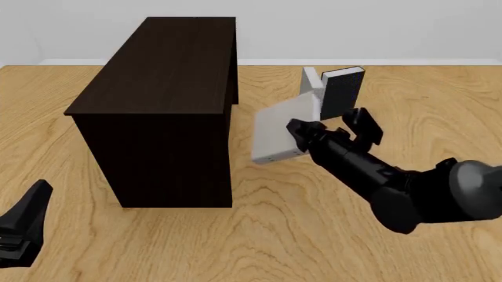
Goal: Pick up the book on the right and place it under the cabinet shelf.
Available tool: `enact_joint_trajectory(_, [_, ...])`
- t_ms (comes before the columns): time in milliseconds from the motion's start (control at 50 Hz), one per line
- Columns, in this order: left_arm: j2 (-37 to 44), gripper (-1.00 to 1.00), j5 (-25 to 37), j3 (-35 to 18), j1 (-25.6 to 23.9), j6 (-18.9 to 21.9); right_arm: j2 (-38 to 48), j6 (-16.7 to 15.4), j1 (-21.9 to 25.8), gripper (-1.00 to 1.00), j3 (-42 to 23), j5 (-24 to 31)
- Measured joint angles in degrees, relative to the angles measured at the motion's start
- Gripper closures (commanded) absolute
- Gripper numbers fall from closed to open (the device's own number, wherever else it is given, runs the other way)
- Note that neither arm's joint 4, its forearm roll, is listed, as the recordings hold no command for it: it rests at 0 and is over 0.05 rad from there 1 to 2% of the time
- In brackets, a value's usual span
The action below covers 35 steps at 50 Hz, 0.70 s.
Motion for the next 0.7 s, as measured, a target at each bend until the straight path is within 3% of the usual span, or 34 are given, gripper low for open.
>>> enact_joint_trajectory(700, [0.01,-1.00,0.01,-0.02,-0.01,0.01,13.36,5.08,0.45,1.00,-5.59,-9.00])
